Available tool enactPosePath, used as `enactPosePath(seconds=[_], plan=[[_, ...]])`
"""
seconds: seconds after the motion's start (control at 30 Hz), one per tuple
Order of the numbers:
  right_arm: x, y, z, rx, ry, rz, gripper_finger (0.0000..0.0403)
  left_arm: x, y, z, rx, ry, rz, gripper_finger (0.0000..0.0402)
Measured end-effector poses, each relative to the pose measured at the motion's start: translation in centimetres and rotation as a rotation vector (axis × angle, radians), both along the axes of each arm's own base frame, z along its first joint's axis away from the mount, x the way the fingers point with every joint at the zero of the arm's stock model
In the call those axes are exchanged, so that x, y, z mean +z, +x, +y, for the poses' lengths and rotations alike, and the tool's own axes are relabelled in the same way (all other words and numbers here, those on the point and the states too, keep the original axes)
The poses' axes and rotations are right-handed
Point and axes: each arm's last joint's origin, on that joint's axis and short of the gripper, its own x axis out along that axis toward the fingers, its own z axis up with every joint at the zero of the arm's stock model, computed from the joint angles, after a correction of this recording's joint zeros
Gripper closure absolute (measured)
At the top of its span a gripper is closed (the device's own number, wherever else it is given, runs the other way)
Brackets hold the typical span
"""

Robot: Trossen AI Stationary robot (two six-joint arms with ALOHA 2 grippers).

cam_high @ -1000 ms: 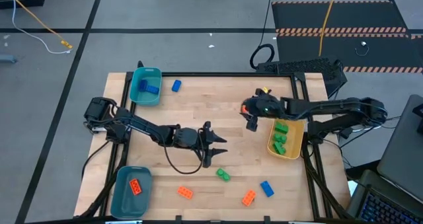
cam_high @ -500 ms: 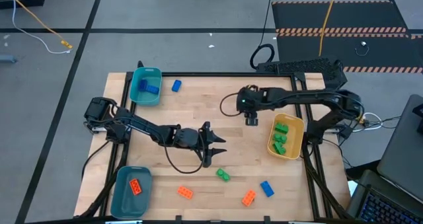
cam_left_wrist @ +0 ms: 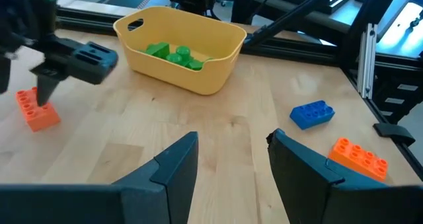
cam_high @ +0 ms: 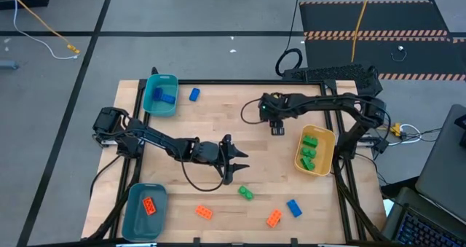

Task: Sort & place blocks by color
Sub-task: Put the orange game piece into the dark blue bin

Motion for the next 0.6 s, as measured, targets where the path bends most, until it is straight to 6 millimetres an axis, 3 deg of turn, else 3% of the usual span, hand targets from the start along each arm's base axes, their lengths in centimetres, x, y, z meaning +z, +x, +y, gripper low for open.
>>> enactPosePath(seconds=[0.33,0.6], plan=[[-0.8,-1.7,-2.1,-0.150,0.194,-0.069,0.0206,-0.1,0.0,0.0,0.008,-0.020,0.008,0.0218],[-1.4,-2.0,-0.1,-0.236,0.298,-0.037,0.0206,-0.1,0.0,-0.1,0.007,-0.024,0.008,0.0218]])
